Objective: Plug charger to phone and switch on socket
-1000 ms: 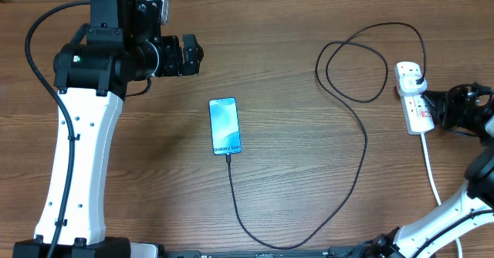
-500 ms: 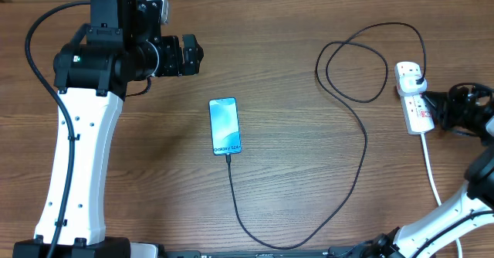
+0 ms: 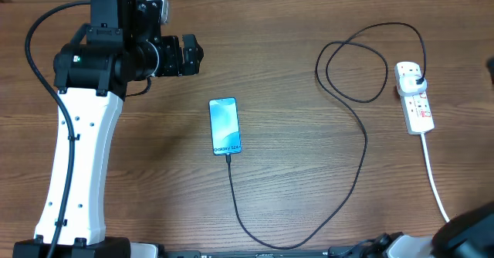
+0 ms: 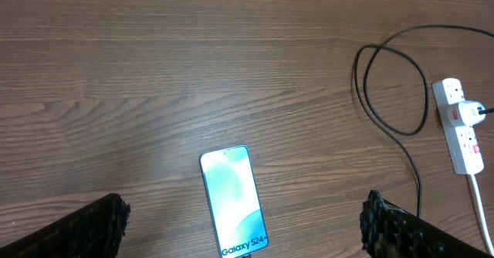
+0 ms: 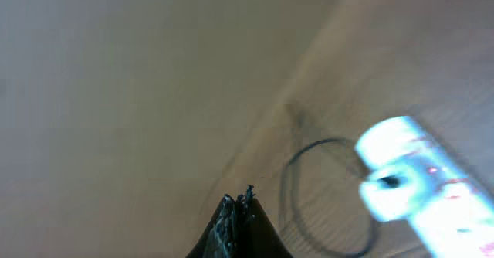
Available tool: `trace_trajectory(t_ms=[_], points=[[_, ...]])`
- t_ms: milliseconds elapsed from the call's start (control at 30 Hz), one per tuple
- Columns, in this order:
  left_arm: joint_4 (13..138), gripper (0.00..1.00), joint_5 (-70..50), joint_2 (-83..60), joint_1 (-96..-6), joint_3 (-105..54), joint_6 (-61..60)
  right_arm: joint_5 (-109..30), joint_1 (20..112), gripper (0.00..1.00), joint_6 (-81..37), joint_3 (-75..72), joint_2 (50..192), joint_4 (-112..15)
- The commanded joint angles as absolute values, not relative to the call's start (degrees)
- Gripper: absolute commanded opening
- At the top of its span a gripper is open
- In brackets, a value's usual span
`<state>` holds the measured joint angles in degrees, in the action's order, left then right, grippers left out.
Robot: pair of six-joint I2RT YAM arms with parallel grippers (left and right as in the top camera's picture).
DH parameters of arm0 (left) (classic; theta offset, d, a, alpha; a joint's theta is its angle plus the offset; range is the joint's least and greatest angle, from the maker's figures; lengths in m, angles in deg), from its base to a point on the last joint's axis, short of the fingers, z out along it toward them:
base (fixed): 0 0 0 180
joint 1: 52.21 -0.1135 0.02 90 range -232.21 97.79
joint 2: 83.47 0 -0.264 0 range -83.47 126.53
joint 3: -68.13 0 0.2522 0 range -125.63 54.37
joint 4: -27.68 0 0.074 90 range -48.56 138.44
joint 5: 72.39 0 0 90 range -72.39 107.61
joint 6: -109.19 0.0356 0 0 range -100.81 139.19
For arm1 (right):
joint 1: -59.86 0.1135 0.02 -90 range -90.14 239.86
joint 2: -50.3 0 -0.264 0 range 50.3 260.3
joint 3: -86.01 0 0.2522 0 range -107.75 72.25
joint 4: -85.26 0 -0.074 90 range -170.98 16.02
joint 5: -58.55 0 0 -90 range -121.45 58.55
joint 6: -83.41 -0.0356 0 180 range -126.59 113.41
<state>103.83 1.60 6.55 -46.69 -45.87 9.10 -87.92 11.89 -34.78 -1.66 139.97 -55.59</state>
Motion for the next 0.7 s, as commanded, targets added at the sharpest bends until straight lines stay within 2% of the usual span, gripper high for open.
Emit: trace_trajectory(t_ms=[0, 67, 233, 500, 600, 667], points=[[103.81, 0.99, 1.92, 6.85, -47.0, -46.18, 10.17, -88.01, 18.58, 0.04, -31.59, -2.73, 130.02, -54.11], [103.81, 0.99, 1.92, 6.85, -47.0, -46.18, 10.2, -84.29, 22.71, 0.04, -31.54, -2.73, 126.0, -52.62], [103.81, 1.0, 1.92, 6.85, -47.0, -46.18, 10.2, -65.84, 40.94, 0.04, -26.12, -2.73, 116.38, -41.93], [103.81, 1.0, 1.92, 6.85, -47.0, -46.18, 10.2, -31.03, 69.33, 0.04, -24.09, -2.73, 115.25, -24.95], [103.81, 1.0, 1.92, 6.85, -47.0, -46.18, 10.17, -26.24, 75.78, 0.04, -24.07, -2.73, 115.31, -22.81], [103.81, 1.0, 1.92, 6.85, -47.0, -46.18, 10.2, -26.2, 77.57, 0.11, -24.09, -2.73, 115.31, -21.65]])
